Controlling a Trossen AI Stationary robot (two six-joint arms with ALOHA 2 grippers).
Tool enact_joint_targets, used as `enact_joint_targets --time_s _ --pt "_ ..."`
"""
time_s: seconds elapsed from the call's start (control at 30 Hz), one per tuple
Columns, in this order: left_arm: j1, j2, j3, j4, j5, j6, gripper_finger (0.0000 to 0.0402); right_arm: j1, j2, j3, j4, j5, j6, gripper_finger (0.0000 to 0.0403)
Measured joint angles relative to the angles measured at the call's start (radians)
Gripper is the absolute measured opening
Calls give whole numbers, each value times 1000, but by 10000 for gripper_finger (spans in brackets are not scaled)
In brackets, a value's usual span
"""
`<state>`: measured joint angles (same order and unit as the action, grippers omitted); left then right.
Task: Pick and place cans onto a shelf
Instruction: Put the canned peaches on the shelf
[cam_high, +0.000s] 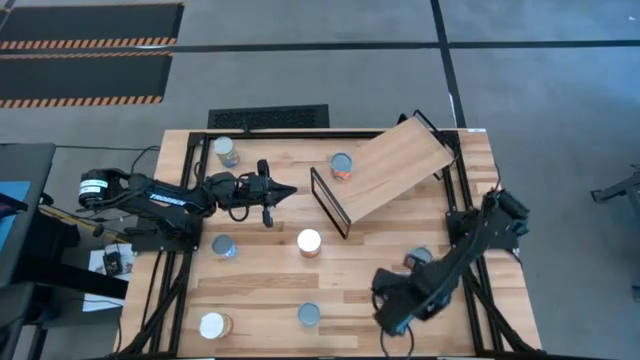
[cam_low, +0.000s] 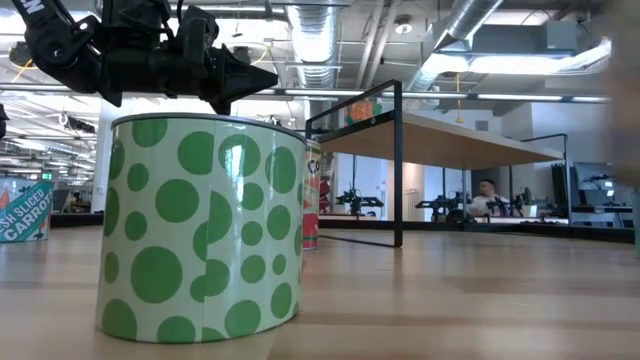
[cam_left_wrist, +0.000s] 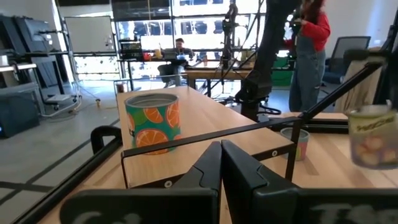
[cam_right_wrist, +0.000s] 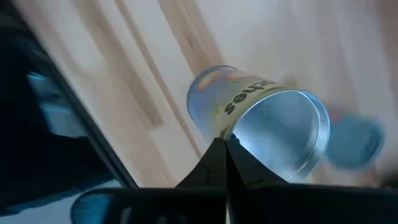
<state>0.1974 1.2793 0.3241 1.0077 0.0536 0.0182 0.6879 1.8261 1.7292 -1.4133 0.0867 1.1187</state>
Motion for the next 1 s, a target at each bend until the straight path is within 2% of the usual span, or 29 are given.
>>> enact_joint_targets --time_s 0.23,0.4,0.63,0.87,1.0 --pt "0 0 0 0 -7 0 0 -95 -94 159 -19 192 -250 3" --pt "0 0 0 0 -9 -1 0 -208 -124 248 -153 290 -434 4" --pt "0 0 0 -3 -9 -4 0 -465 -192 243 -155 295 -787 3" --pt "0 0 0 -7 -9 -4 0 -741 -196 228 -158 226 -1102 3" --pt "0 0 0 -7 -10 -4 0 -848 -178 227 -158 199 -1233 3"
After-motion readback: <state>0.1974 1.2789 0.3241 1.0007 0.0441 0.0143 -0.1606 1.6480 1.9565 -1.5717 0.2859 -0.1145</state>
